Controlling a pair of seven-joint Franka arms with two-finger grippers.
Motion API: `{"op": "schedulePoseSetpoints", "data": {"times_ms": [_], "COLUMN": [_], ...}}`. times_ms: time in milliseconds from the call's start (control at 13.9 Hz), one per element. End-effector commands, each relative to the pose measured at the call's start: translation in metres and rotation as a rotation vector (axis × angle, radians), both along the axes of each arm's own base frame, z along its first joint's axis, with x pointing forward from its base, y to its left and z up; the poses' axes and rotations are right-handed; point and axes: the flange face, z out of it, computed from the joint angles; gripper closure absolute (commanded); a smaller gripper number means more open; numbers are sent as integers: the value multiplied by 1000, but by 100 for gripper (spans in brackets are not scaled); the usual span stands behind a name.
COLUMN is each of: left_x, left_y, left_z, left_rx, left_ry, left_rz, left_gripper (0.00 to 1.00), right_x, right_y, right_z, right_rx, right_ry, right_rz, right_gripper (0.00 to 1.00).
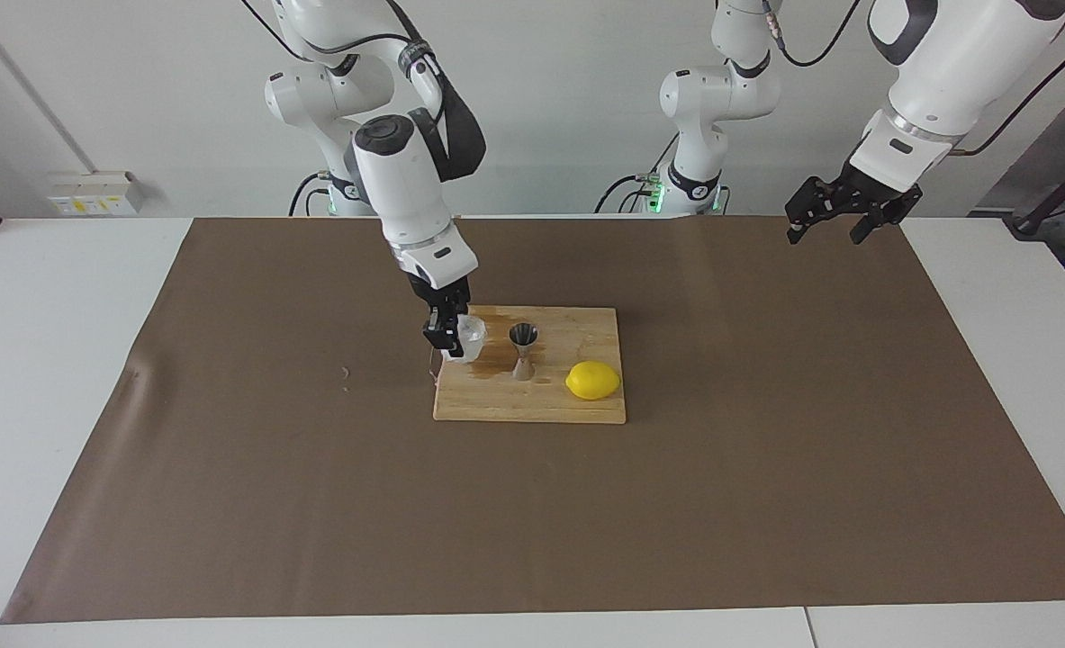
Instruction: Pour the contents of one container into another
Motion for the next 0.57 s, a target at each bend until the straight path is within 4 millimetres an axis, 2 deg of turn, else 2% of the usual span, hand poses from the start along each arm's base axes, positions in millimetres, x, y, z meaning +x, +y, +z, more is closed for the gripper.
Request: {"op": "schedulePoseSetpoints", "data": {"times_ms": [0, 287, 431, 502], "left_x": [-7, -7, -8, -8], "left_y": [13, 15, 19, 22], "left_z": [2, 2, 1, 0], "left_rx": [10, 11, 13, 13], "left_ry": [1, -6, 2, 3], "left_rz": [13, 19, 25, 28], "left_gripper": [0, 0, 0, 0], "right_x": [0, -17, -21, -27], "right_y": [18, 35, 33, 39], "right_z": [5, 3, 6, 6], "right_rx": [-80, -189, -248, -259], "right_ry": [-46, -78, -96, -91], "right_rz": [30, 53, 25, 30], "right_gripper": [100, 100, 100, 100]}}
